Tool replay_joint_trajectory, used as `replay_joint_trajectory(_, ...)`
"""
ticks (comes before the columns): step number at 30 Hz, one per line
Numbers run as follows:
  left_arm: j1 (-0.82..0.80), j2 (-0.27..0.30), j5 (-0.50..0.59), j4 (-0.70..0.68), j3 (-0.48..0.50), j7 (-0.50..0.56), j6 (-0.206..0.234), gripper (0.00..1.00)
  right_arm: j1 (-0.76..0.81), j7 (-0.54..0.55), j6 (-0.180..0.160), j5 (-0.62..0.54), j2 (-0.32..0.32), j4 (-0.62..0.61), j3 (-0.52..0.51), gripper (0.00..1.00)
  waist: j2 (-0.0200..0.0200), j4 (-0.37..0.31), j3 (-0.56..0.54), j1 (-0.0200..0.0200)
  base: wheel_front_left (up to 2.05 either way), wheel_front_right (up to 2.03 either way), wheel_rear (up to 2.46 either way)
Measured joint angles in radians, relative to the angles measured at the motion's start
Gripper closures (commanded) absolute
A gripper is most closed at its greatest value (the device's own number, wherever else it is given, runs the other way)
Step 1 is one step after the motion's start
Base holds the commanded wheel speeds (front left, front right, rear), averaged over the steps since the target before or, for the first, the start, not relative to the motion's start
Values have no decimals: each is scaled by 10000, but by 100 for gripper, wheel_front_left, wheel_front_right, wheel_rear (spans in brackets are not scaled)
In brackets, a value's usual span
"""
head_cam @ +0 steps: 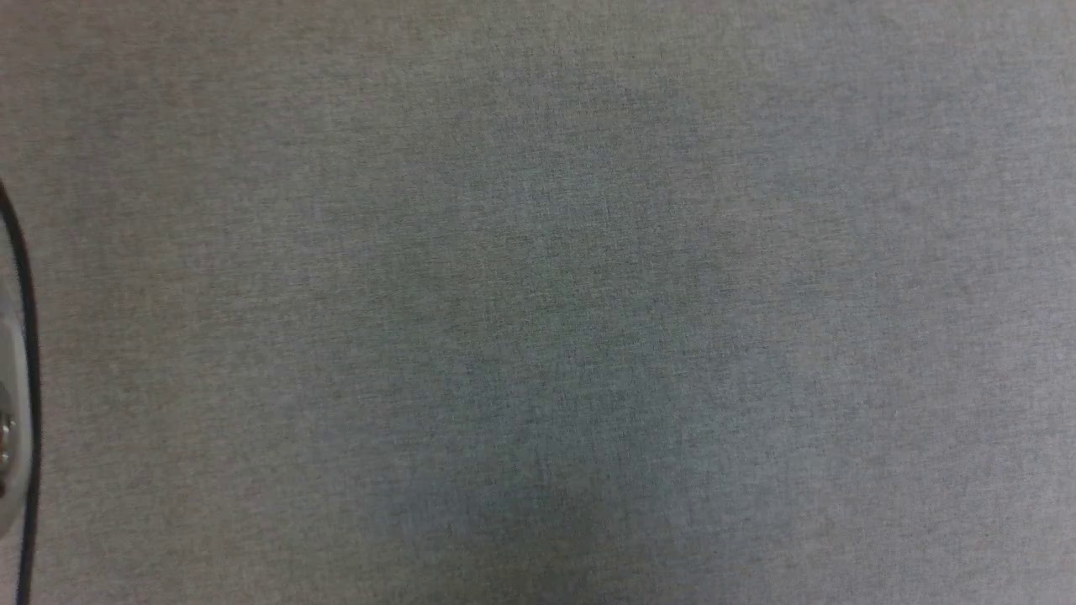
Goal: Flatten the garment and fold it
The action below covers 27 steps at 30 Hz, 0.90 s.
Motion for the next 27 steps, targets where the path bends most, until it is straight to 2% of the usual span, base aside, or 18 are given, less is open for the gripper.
replay_joint_trajectory(4,-419,19,27,600,65,-554,-276,100,-638,-963,6,-314,159,579,-104,100,0,-87,262,-1,0,0,0)
replay_joint_trajectory(10,178,180,-31,1645,-232,-468,-855,100,-116,-1076,8,-128,261,1712,100,100,0,61,165,-1,0,0,0)
replay_joint_trajectory(13,1420,428,36,2021,-639,-73,-1223,100,998,-1135,6,424,286,2178,447,100,0,139,-26,-2,0,0,0)
replay_joint_trajectory(19,4342,633,-50,1952,-1066,677,-1505,100,3819,-936,2,1847,92,2186,1476,100,0,288,-639,-3,0,0,0)
replay_joint_trajectory(23,6692,623,-374,1388,-1360,1321,-1593,100,5923,-376,-13,3160,-144,1453,1921,100,0,397,-1276,-4,0,0,0)
replay_joint_trajectory(27,8898,569,-729,709,-1636,1927,-1609,100,8068,337,-27,4019,-332,351,1868,100,0,529,-1985,-4,0,0,0)
